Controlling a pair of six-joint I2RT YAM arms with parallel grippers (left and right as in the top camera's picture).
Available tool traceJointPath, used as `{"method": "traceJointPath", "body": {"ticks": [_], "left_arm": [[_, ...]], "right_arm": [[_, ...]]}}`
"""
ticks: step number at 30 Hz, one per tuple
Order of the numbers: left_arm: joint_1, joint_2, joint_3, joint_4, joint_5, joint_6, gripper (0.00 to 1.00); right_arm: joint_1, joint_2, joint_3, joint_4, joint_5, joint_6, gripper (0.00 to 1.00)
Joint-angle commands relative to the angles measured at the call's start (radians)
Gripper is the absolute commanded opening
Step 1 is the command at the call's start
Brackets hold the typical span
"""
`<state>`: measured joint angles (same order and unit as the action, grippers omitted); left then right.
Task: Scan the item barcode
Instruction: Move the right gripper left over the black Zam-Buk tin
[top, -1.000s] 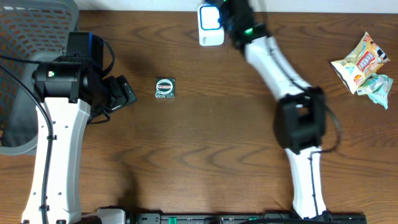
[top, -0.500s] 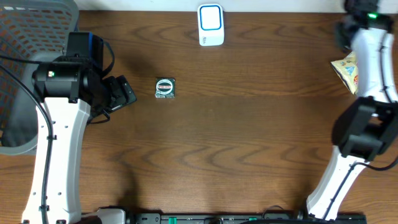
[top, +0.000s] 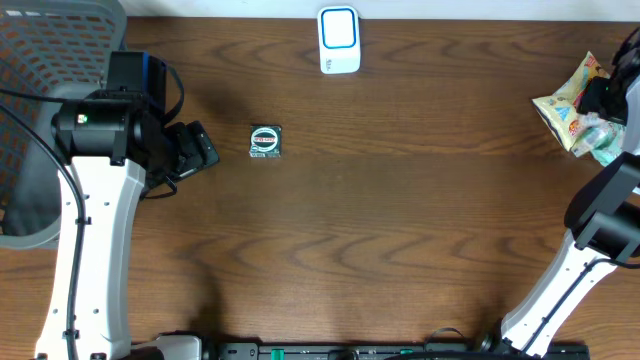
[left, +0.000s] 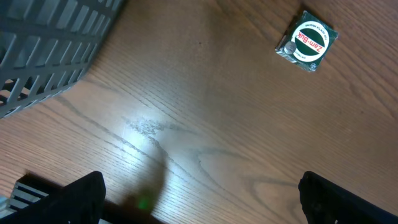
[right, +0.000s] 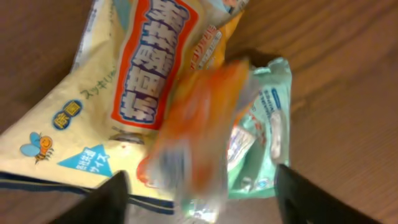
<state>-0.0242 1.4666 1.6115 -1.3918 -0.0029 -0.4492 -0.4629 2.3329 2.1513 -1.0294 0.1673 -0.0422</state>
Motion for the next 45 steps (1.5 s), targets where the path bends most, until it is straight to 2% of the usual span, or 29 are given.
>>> {"method": "traceJointPath", "body": {"ticks": [1, 4, 8, 10, 15, 18, 23, 32, 40, 45], "left_arm": [[0.0, 0.005, 0.001, -0.006, -0.006, -0.009, 0.98], [0.0, 0.005, 0.001, -0.006, -0.006, -0.009, 0.98], [0.0, 0.005, 0.001, -0.006, -0.006, -0.009, 0.98], [0.0, 0.005, 0.001, -0.006, -0.006, -0.009, 0.98], [0.0, 0.005, 0.001, -0.006, -0.006, -0.009, 0.98], [0.001, 0.005, 0.001, -0.006, -0.006, -0.009, 0.98], [0.001, 0.005, 0.001, -0.006, -0.006, -0.009, 0.98], [0.001, 0.005, 0.001, -0.006, -0.006, -0.009, 0.97], [0.001, 0.005, 0.001, -0.006, -0.006, -0.009, 0.98], [0.001, 0.005, 0.001, -0.006, -0.006, -0.009, 0.98]], "right_arm": [[0.005, -0.018, 0.001, -0.006, -0.07, 0.027, 0.81], [0.02, -0.059, 0.002, -0.003, -0.109, 0.027, 0.9], [0.051, -0.14, 0.002, 0.011, -0.255, 0.027, 0.95], [0.068, -0.182, 0.002, 0.021, -0.433, 0.027, 0.99], [0.122, -0.231, 0.002, 0.039, -1.052, 0.027, 0.99], [0.196, -0.216, 0.002, 0.077, -1.214, 0.027, 0.99], [0.4, -0.168, 0.001, 0.117, -1.113, 0.069, 0.99], [0.801, -0.053, 0.001, 0.196, -0.557, 0.276, 0.99], [1.059, 0.04, 0.001, 0.248, -0.163, 0.415, 0.99], [1.137, 0.112, 0.001, 0.265, -0.133, 0.457, 0.99]]}}
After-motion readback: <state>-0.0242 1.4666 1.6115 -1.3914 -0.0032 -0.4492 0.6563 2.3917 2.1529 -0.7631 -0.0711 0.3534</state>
